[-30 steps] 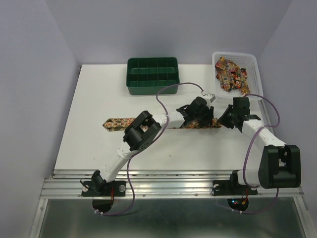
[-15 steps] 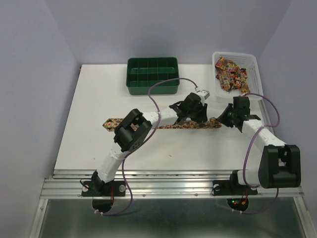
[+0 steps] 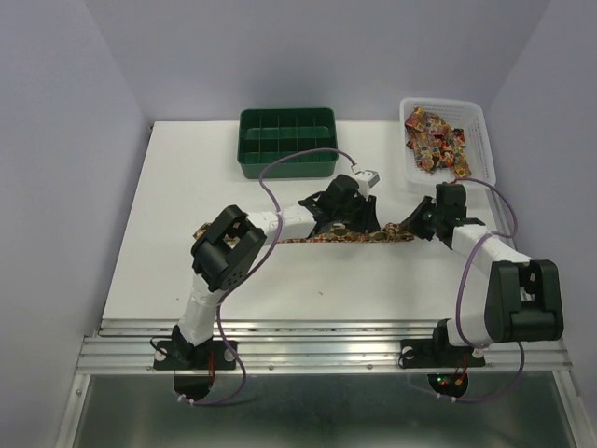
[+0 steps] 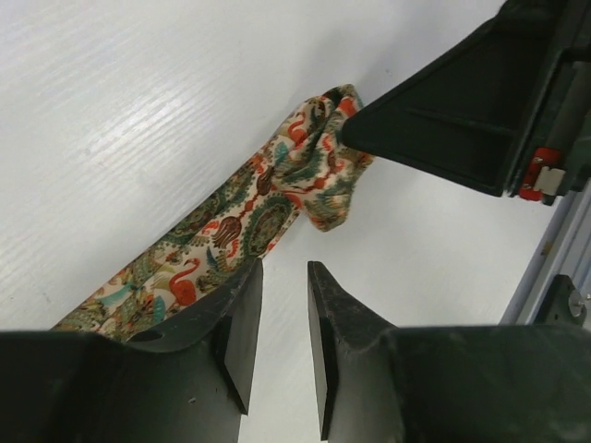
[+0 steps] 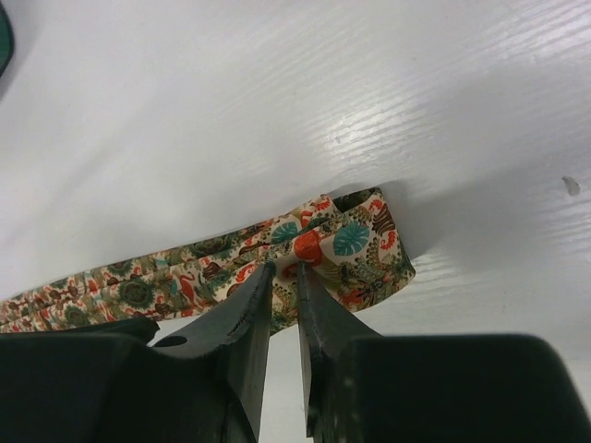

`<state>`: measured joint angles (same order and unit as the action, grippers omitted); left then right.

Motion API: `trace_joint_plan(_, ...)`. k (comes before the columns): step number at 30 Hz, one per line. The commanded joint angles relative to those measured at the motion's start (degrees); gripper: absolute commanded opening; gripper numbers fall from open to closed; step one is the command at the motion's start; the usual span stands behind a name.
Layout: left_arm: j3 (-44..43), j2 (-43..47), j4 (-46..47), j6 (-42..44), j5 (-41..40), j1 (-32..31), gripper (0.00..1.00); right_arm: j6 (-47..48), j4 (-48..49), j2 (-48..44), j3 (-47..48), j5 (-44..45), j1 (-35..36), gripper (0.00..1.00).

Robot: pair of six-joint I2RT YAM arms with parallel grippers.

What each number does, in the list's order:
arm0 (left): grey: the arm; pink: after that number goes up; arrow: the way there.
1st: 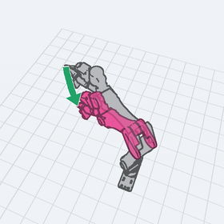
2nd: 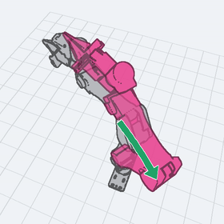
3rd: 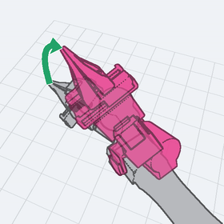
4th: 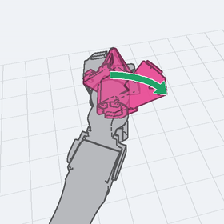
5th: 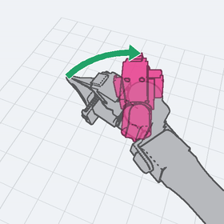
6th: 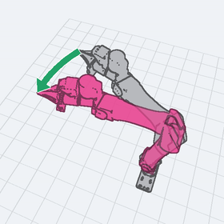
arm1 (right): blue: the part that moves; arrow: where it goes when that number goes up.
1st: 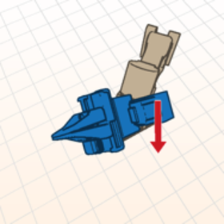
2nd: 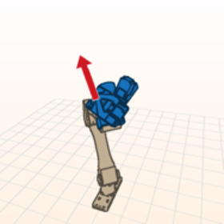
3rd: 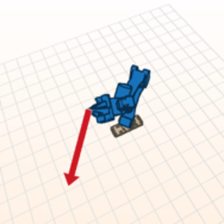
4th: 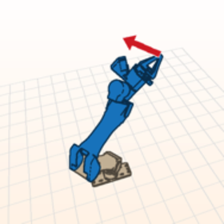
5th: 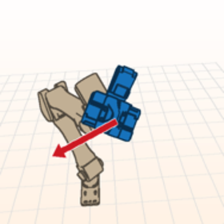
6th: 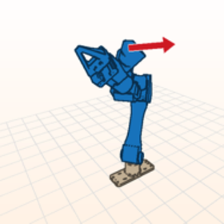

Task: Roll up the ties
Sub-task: Roll the tie

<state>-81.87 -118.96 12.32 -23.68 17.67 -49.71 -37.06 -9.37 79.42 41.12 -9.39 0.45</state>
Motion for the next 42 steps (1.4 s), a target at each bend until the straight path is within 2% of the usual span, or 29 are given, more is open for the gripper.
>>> trace_joint_plan(1,1.0,3.7,5.7,-1.9,4.6,0.1,0.38,-0.6,5.6,0.6,-1.5,-3.0,0.3,0.23)
trace_joint_plan(6,0.4,2.2,7.5,-3.8,7.5,0.1,0.45,-1.0,6.4,1.9,-1.4,-3.4,0.8,0.23)
trace_joint_plan(11,-1.6,-0.4,7.7,-5.1,8.0,0.1,0.48,-1.4,7.7,3.1,-1.4,-3.9,1.2,0.23)
trace_joint_plan(23,-7.5,-6.5,2.4,-5.7,1.1,0.0,0.49,-1.4,8.8,5.1,-1.9,-4.6,1.7,0.23)
trace_joint_plan(29,-11.5,-9.0,-0.4,-4.6,-1.3,-0.7,0.45,-0.9,8.8,5.0,-2.7,-4.8,1.8,0.23)
trace_joint_plan(36,-14.6,-10.7,-3.9,-3.6,-2.4,-1.8,0.32,-0.1,8.8,5.2,-3.2,-4.9,1.9,0.22)
trace_joint_plan(42,-14.5,-10.5,-6.3,-3.0,-6.6,-2.8,0.3,-0.2,10.4,5.5,-3.2,-4.8,2.0,0.23)
